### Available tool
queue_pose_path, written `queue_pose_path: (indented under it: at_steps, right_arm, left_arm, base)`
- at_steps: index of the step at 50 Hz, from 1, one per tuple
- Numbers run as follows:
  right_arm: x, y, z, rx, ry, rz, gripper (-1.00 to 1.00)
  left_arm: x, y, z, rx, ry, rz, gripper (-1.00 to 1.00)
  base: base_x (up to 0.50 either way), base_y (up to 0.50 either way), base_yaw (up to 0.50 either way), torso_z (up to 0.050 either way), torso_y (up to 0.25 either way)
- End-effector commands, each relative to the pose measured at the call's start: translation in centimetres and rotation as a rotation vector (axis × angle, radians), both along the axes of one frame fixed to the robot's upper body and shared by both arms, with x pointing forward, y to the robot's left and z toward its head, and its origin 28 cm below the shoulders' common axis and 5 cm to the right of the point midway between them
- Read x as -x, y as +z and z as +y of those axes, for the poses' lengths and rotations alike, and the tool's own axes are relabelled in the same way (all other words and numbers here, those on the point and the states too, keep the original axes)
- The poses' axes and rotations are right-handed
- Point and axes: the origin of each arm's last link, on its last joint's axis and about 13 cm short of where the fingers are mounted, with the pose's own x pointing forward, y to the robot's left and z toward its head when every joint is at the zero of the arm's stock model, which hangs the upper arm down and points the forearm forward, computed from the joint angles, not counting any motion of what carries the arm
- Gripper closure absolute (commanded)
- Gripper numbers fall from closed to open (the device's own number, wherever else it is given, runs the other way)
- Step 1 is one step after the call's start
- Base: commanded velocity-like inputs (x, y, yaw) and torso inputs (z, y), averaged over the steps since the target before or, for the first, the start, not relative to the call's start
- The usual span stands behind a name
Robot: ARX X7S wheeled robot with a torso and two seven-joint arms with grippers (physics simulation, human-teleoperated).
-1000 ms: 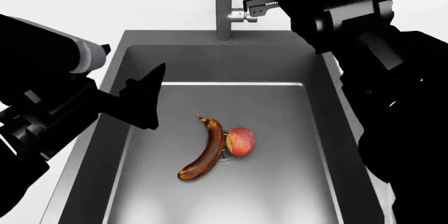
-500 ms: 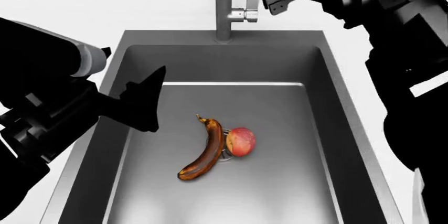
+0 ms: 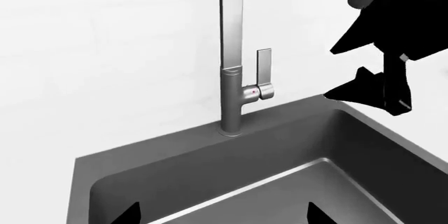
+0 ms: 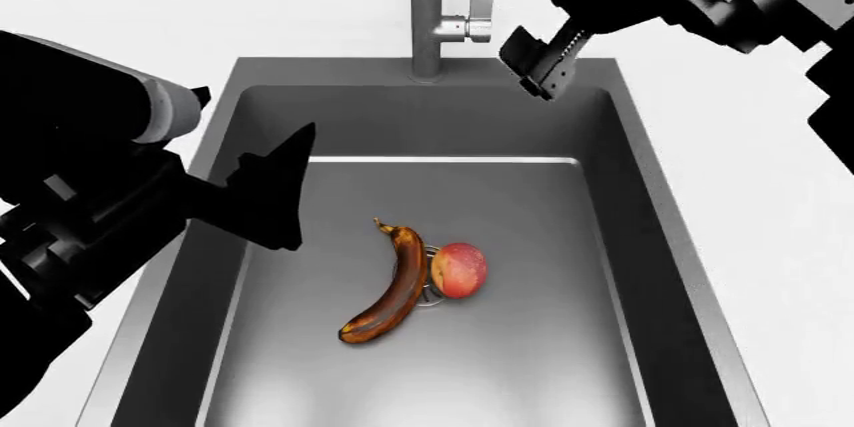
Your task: Pick up the fruits and vegetables and place them in the sink. Turn on the sink faucet to wash them. Then turn the sink off and put them in the tray.
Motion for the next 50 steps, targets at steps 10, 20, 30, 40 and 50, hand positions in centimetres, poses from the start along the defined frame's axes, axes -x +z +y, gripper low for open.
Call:
queue_pose_path:
  at_steps: [10, 20, 30, 40, 50]
  right_arm:
    - [0.8, -1.2, 1.6, 0.213, 0.214, 0.199, -1.0]
    - [0.7, -1.4, 2.2, 0.145, 0.296, 0.189, -1.0]
    - [-0.3, -3.7, 3.0, 0.159, 0.346, 0.286, -1.0]
    - [-0.6, -5.0, 3.6, 0.102, 0.381, 0.32, -1.0]
    - [0.4, -5.4, 3.6, 0.092, 0.466, 0.401, -1.0]
  left_arm:
    - [0.1, 0.1, -0.2, 0.001, -0.004, -0.003, -1.0]
    - [0.1, 0.3, -0.4, -0.002, -0.009, -0.007, -1.0]
    - [0.2, 0.4, -0.4, -0.002, -0.01, -0.008, -1.0]
    - [0.1, 0.4, -0.4, -0.002, -0.01, -0.007, -1.0]
    - [0.2, 0.6, -0.4, -0.004, -0.011, -0.009, -1.0]
  base:
    - [0.0, 0.0, 0.0, 0.0, 0.0]
    - [0.0, 0.0, 0.0, 0.0, 0.0]
    - [0.0, 0.0, 0.0, 0.0, 0.0]
    - [0.0, 0.0, 0.0, 0.0, 0.0]
    - [0.0, 0.0, 0.0, 0.0, 0.0]
